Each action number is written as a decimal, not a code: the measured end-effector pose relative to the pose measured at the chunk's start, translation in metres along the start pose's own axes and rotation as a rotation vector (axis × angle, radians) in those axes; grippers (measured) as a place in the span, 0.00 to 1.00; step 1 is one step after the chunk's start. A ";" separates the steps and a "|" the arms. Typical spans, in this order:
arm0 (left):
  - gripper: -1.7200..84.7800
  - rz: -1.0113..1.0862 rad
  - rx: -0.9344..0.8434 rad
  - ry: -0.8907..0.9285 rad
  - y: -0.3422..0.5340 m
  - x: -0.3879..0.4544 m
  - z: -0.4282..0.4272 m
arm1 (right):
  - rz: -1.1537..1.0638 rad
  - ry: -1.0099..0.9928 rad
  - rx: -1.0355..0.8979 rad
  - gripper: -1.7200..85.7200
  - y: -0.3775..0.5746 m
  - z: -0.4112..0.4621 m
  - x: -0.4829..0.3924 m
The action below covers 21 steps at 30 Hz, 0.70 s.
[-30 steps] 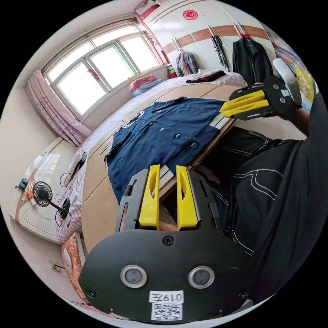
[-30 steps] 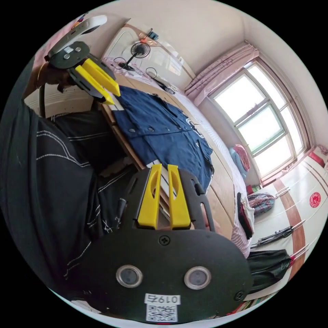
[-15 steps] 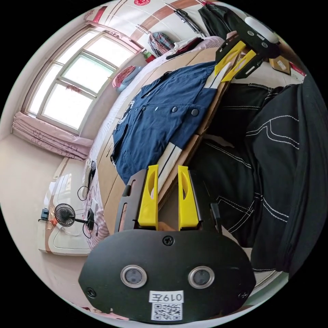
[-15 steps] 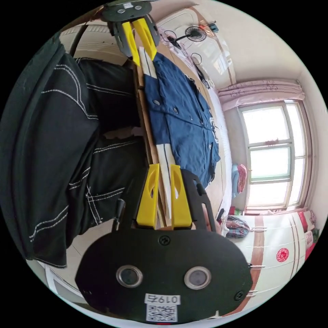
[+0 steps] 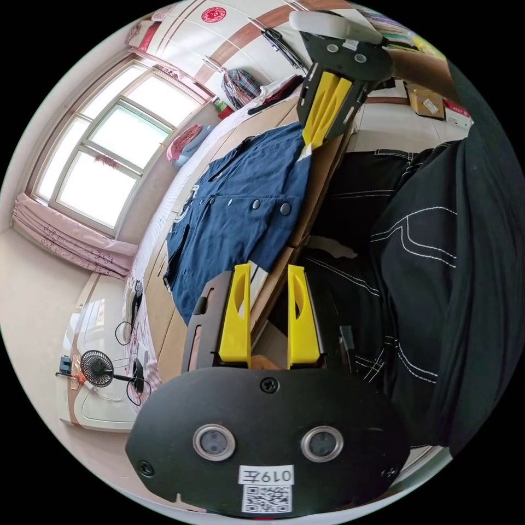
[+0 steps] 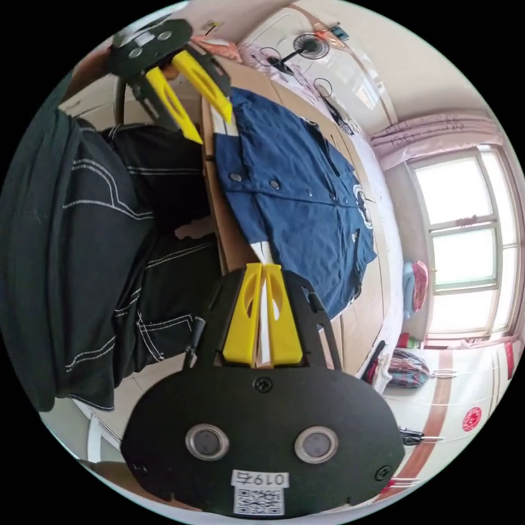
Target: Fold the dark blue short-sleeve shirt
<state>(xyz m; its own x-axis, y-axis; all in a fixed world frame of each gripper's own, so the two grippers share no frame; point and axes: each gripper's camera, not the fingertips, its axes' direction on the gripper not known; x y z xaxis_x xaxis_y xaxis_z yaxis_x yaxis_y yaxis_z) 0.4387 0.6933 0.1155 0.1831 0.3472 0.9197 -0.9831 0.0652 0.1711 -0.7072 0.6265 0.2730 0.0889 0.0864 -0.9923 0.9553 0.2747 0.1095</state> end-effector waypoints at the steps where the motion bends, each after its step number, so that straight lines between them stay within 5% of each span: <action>1: 0.13 -0.005 0.007 -0.001 -0.002 0.000 0.000 | 0.032 -0.025 0.018 0.01 0.004 -0.004 0.014; 13: 0.14 -0.196 0.063 0.174 0.002 -0.039 -0.004 | 0.185 -0.153 0.093 0.01 0.041 -0.011 0.092; 21: 0.14 -0.119 -0.045 -0.002 0.002 -0.032 0.017 | 0.257 -0.175 0.139 0.01 0.068 -0.017 0.120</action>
<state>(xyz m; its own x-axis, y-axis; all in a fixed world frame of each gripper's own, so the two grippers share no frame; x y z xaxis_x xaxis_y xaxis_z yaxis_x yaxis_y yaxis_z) 0.4306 0.6662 0.0924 0.2986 0.3327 0.8945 -0.9533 0.1479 0.2632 -0.6364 0.6721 0.1624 0.3672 -0.0333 -0.9295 0.9236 0.1312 0.3602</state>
